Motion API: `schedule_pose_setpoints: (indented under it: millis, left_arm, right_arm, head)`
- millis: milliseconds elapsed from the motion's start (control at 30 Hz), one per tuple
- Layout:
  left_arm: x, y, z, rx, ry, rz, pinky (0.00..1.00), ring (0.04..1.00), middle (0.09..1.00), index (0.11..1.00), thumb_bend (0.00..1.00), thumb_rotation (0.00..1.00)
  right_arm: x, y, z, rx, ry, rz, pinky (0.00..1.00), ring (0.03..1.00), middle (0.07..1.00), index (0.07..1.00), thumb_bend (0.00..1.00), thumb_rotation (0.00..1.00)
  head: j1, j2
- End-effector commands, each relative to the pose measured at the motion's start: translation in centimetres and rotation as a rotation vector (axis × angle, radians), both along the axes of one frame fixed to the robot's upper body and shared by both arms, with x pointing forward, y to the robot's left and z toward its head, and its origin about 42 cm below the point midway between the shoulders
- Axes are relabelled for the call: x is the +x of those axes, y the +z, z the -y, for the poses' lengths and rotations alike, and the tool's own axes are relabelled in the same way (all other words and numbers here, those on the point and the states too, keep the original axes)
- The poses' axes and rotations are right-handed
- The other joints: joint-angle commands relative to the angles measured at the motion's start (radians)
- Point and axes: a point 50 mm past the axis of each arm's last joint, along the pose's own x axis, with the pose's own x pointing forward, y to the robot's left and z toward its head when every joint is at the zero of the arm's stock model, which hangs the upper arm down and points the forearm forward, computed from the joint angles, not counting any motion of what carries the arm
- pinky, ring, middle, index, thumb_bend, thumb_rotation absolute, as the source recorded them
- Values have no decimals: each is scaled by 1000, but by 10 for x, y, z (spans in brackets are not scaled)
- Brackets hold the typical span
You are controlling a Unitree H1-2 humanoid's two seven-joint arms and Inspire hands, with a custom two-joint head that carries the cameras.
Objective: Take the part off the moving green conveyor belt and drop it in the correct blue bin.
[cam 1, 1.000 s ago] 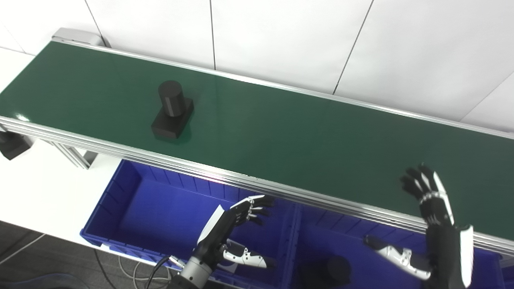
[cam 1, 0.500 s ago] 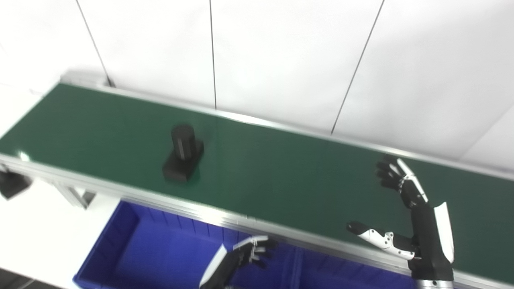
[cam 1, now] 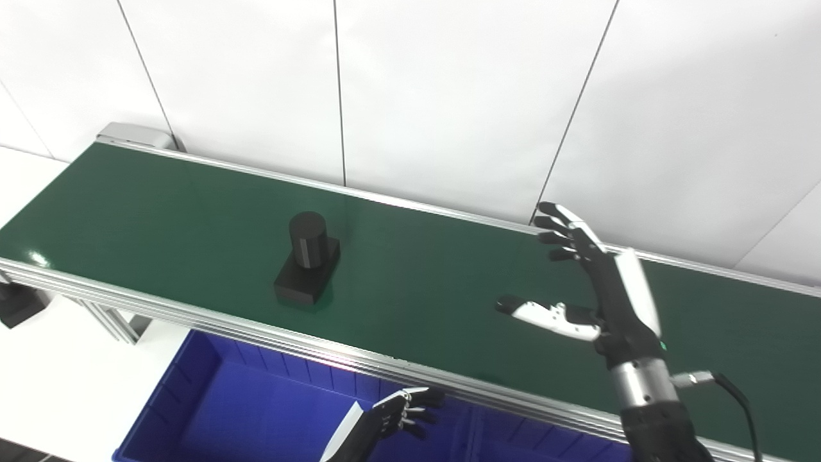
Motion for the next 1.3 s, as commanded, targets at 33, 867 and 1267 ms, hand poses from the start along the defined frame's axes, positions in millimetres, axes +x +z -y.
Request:
schedule_pose_setpoints:
  millis: [33,867,1267]
  left_arm:
    - [1,11,-1,-24,13,70,593,696,777,767,970,40]
    - [-2,12,-5,-26,16,69,582,690,765,739,975,53]
    - [-2,11,-3,-40,19,64,561,676,768,738,968,70]
  right_arm:
    - [11,11,-10,0,19,37,691,772,825,875,843,485]
    - [45,5,-56,-41,84,-46,731,774,817,880,858,494]
    - [76,3,-96,-113,132,-112,689,774,825,874,892,498]
  head:
    - [2,0]
    - [-17,14]
    - [-63,20]
